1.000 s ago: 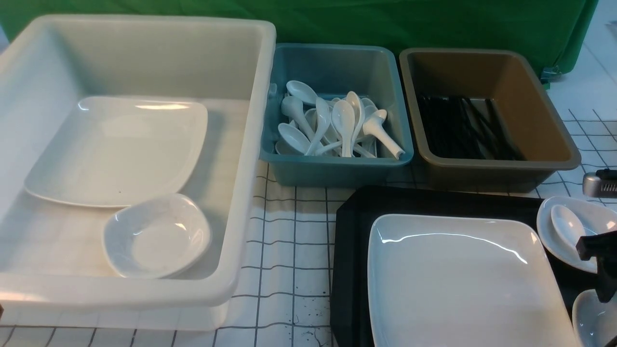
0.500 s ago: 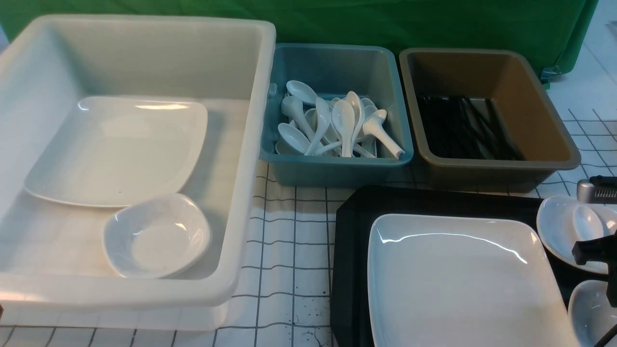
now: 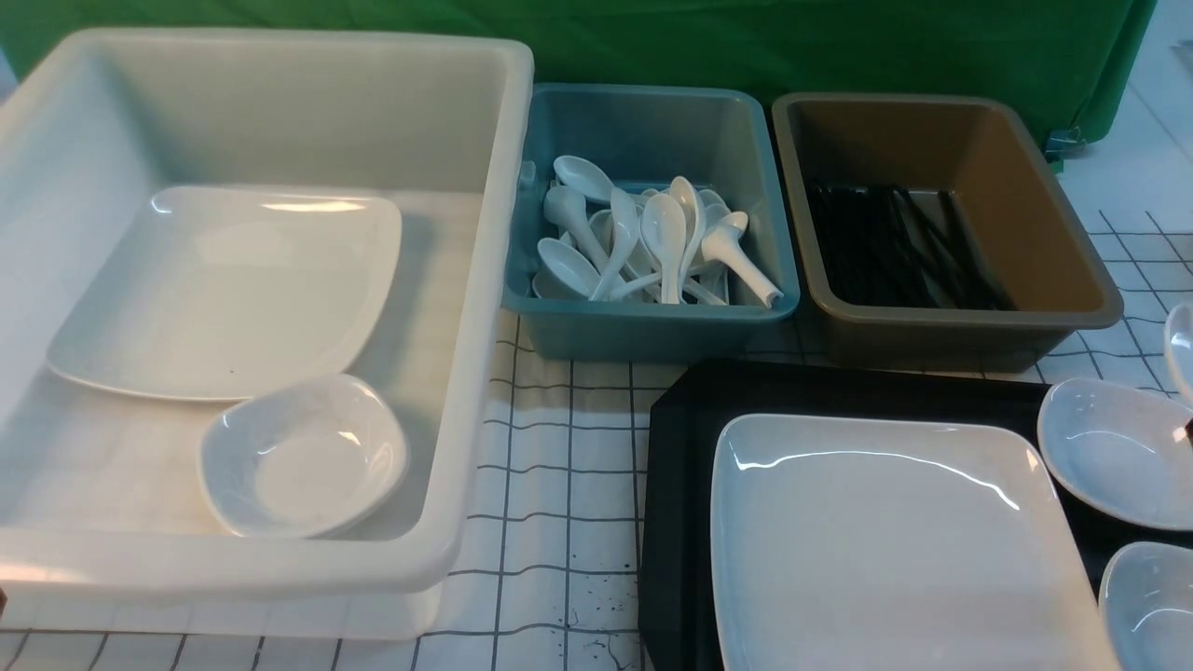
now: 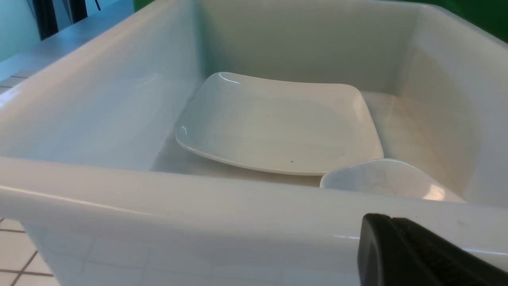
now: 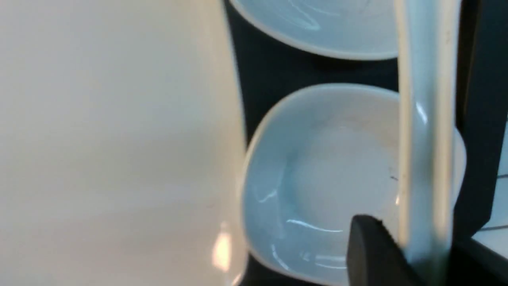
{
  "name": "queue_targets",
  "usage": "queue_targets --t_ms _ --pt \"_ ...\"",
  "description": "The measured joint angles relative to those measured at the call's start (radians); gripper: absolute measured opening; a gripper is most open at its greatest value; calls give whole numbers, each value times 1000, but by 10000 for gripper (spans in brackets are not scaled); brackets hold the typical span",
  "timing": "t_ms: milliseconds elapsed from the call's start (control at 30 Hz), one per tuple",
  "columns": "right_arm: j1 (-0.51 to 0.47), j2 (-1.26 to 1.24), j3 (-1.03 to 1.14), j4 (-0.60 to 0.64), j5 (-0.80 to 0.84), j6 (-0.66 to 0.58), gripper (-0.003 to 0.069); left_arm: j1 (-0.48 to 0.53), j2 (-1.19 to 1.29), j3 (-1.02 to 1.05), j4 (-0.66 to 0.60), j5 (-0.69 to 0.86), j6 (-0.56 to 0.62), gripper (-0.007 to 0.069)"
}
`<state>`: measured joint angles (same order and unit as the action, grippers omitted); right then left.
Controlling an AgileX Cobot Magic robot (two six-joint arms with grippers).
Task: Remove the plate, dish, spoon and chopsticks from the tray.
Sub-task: Use the right arm to put the soup spoon into the small storage box in the middle
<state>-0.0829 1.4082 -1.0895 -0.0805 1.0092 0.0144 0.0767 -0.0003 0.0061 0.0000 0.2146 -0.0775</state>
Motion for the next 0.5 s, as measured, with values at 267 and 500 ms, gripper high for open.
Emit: queue_targets --t_ms 267,500 --pt "0 -201 -41 290 -48 -137 169 0 0 0 0 0 0 5" --pt "11 -196 -101 567 -129 -256 169 0 0 0 0 0 -1 5"
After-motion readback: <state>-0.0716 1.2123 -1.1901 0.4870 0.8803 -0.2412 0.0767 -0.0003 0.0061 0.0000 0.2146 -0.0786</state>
